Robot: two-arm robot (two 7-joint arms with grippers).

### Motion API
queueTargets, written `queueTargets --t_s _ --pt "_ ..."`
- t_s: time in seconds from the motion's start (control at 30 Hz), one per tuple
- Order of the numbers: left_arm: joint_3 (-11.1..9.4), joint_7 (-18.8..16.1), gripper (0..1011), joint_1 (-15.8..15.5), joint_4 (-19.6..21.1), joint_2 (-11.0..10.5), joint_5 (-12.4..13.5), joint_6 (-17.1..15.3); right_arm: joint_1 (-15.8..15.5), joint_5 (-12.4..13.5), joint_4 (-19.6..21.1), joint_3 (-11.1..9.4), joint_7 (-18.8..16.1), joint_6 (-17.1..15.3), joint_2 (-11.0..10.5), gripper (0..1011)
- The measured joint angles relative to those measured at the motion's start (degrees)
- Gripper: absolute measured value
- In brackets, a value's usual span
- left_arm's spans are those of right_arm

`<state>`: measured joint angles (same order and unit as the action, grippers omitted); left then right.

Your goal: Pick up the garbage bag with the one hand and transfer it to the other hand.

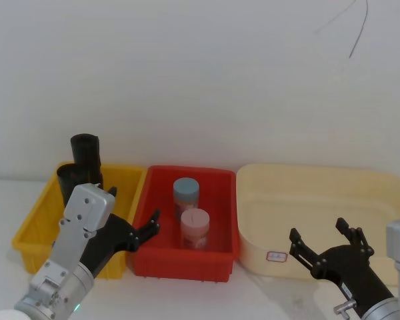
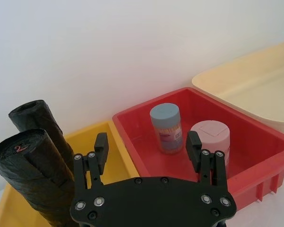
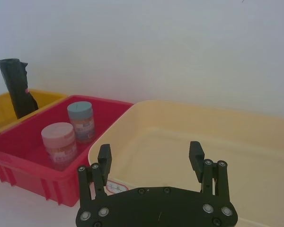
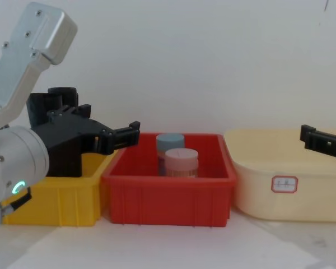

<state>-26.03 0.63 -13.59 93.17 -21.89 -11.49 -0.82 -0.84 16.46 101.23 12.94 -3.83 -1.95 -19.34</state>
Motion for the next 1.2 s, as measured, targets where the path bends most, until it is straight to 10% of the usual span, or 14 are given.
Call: queueTargets --t_s 1.2 --pt "0.0 0.0 1000 0.0 0.0 0.0 0.0 0.0 0.0 0.0 0.0 0.0 0.0 0.0 0.0 1001"
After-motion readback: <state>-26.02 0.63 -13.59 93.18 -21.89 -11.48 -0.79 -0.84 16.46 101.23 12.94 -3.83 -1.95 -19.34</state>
